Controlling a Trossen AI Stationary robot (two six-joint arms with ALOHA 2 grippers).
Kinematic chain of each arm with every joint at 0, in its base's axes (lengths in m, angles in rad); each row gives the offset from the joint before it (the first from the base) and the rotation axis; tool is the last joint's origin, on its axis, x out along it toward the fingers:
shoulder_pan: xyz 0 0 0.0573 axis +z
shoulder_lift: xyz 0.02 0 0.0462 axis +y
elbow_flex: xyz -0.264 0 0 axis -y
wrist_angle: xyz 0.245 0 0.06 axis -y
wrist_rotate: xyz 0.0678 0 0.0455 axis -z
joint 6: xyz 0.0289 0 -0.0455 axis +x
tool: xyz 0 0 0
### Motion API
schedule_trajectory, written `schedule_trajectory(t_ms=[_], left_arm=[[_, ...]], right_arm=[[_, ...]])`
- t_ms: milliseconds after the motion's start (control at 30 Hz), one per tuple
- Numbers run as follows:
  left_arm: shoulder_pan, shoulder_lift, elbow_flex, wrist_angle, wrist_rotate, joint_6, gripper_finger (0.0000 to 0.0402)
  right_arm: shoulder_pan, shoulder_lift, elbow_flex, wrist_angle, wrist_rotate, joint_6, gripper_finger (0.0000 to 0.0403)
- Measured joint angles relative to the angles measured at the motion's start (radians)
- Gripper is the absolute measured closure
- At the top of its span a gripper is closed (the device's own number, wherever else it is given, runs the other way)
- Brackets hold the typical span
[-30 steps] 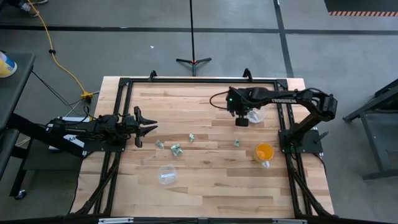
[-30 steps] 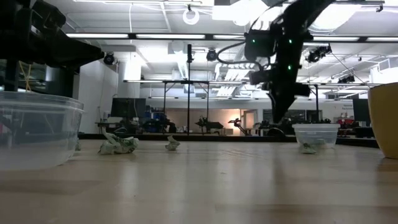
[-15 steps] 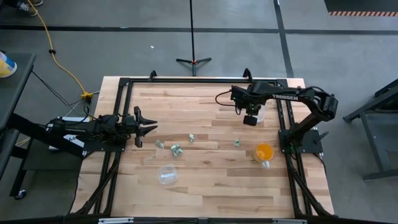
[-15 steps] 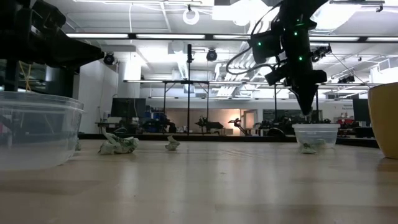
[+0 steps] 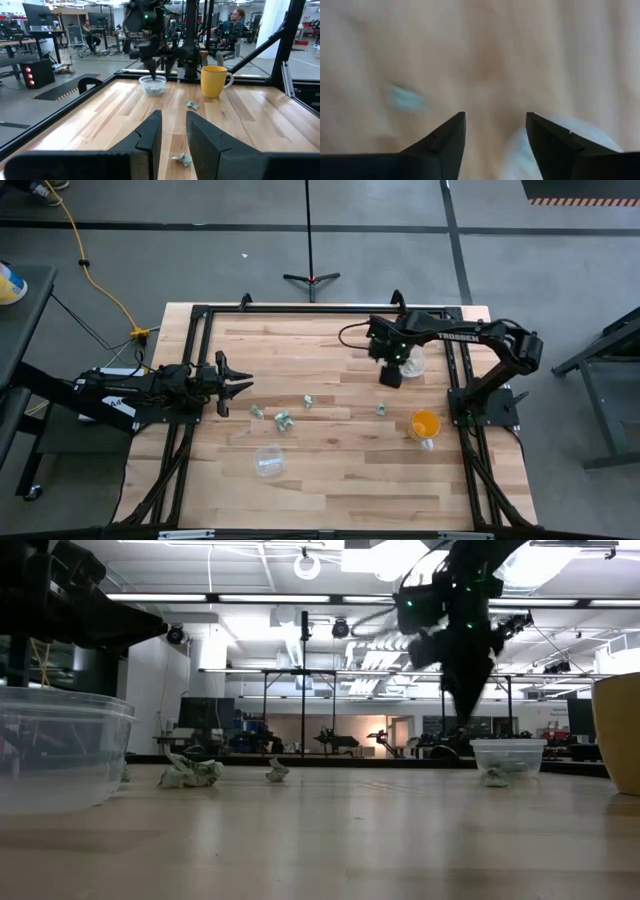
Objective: Pick and place Stevia / Truvia into bins
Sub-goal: Put the stevia packet into the circular container
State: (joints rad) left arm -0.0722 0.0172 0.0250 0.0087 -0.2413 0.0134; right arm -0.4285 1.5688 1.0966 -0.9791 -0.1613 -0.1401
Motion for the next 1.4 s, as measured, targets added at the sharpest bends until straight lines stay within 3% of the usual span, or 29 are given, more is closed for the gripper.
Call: schedule_trajectory(t_ms=[67,200,433,567,833,1033,1400], left_arm=[[0.0,0.0,0.0,0.0,0.0,0.0,0.0279],[0.0,0.0,0.0,0.0,0.0,0.0,0.0279],[0.0,0.0,0.0,0.0,0.0,0.0,0.0279],[0.0,0.0,0.0,0.0,0.0,0.0,0.0279],[0.0,0.0,0.0,0.0,-0.001,0.0,0.0279],[0.0,0.0,0.0,0.001,-0.003,0.0,0.0279],[0.0,0.0,0.0,0.001,-0.006,0.0,0.0279]], right_arm=[[0.036,0.0,0.0,0.064,-0.088,-0.026,0.0203],[0.142,0.001,0.0,0.098,-0.108,-0.078,0.0207],[0.33,0.002,0.0,0.055,0.018,-0.086,0.0203],[0.392,0.002,-0.057,0.114,0.09,-0.072,0.0203],[0.407,0.003,-0.191,0.219,0.086,0.01,0.0203],[0.406,0.003,-0.274,0.388,0.079,-0.038,0.0207],[0.396,0.003,-0.29,0.381,0.086,-0.047,0.0208]])
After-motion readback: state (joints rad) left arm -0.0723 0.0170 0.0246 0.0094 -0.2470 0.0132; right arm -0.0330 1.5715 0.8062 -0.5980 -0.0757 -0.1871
